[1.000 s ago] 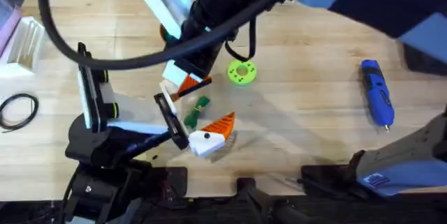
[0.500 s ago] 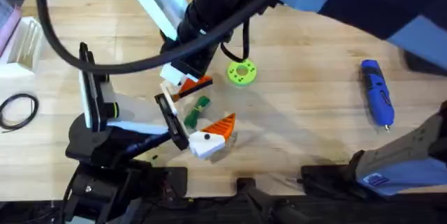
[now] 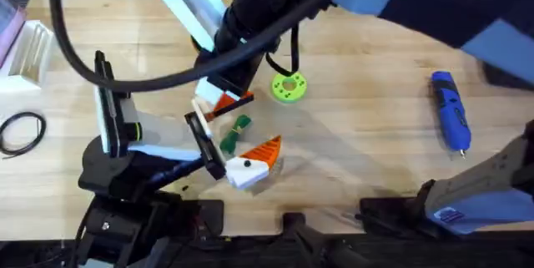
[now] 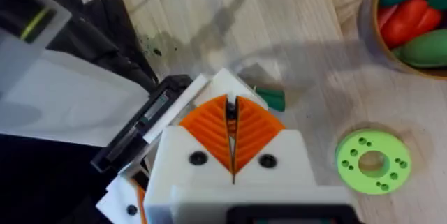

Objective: Pick up the gripper from the table and insert it into the empty holder that is missing its gripper. Then pick up a screw, insert it into the mounting hole, and use the screwdriver to tighten it. Finally, clean up the table by picking up the vegetable and placing it into the bucket.

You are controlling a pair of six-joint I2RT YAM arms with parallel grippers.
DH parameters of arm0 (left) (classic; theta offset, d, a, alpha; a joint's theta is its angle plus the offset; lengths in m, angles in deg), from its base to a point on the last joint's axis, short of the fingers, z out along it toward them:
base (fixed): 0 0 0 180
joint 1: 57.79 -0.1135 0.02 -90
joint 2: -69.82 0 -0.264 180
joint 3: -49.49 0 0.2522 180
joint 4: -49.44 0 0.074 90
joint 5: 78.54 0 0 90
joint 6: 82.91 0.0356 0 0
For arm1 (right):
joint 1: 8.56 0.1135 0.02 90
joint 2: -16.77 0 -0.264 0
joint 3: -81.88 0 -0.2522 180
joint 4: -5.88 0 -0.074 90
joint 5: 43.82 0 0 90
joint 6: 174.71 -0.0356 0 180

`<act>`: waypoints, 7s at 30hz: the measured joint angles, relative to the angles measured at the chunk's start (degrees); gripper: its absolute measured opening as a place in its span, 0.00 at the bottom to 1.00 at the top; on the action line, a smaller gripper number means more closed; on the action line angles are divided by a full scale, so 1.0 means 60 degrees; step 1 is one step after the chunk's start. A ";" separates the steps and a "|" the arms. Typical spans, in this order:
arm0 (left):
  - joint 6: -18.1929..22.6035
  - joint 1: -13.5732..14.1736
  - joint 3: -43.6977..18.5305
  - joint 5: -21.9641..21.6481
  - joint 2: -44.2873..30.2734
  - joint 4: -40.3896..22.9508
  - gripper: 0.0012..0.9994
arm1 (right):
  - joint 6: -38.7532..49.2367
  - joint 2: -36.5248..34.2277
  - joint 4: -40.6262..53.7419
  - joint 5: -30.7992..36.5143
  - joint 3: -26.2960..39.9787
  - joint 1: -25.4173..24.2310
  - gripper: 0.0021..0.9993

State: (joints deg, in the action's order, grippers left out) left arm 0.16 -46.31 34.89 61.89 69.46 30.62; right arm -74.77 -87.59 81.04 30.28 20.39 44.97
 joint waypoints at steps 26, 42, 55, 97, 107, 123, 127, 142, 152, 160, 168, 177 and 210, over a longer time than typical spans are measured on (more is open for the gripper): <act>-0.0005 0.0011 0.0000 0.0025 -0.0004 -0.0005 0.99 | -0.0004 -0.0015 0.0088 0.0000 0.0004 0.0008 0.00; -0.0107 0.0011 0.0000 -0.0003 -0.0004 -0.0008 0.99 | -0.0037 -0.0215 -0.0085 0.0016 0.0018 0.0030 0.28; 0.0010 0.0011 0.0000 -0.0012 0.0000 0.0006 0.99 | -0.0888 0.0540 0.0385 0.0108 0.0197 -0.1448 0.99; 0.0106 0.0011 0.0000 -0.0013 0.0000 0.0010 0.01 | 0.1063 0.9523 0.0023 -0.4032 -0.7865 -0.4640 0.99; 0.0108 0.0011 0.0000 -0.0014 0.0000 0.0010 0.01 | 0.0870 0.8437 -0.0997 -0.3293 -0.7868 -0.4779 0.99; 0.0108 0.0011 0.0000 -0.0015 0.0000 0.0010 0.01 | 0.0639 0.5827 -0.2013 0.3247 -0.7872 -1.0930 0.99; 0.0108 0.0008 0.0000 -0.0014 0.0000 0.0010 0.01 | 0.1406 0.5290 -0.2085 0.3704 -0.7872 -1.2325 0.99; 0.0108 0.0011 0.0000 -0.0015 0.0000 0.0010 0.01 | 0.3183 0.2945 -0.3081 0.3443 -0.7872 -1.3969 0.99; 0.0108 0.0007 0.0000 -0.0015 0.0000 0.0006 0.01 | 0.3435 0.1585 -0.3822 0.2845 -0.7825 -1.3969 0.89; 0.0108 0.0010 0.0000 -0.0015 0.0000 0.0010 0.01 | 0.3545 0.1541 -0.3763 0.2684 -0.7796 -1.3962 0.38; 0.0108 0.0008 0.0000 -0.0015 0.0000 0.0010 0.01 | 0.3603 0.1569 -0.3843 0.2736 -0.7812 -1.3962 0.02; 0.0108 0.0007 0.0000 -0.0015 0.0000 0.0010 0.01 | 0.3601 0.3934 -0.3803 0.1649 -0.8000 -1.3767 0.02; 0.0108 0.0011 0.0000 -0.0015 0.0000 0.0010 0.01 | -0.3204 0.7197 -1.7667 -0.0798 -1.0819 -0.1555 0.02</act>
State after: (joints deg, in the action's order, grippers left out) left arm 0.80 -46.24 34.89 61.80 69.46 30.68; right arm -93.99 -44.41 -24.96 25.49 -44.52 35.64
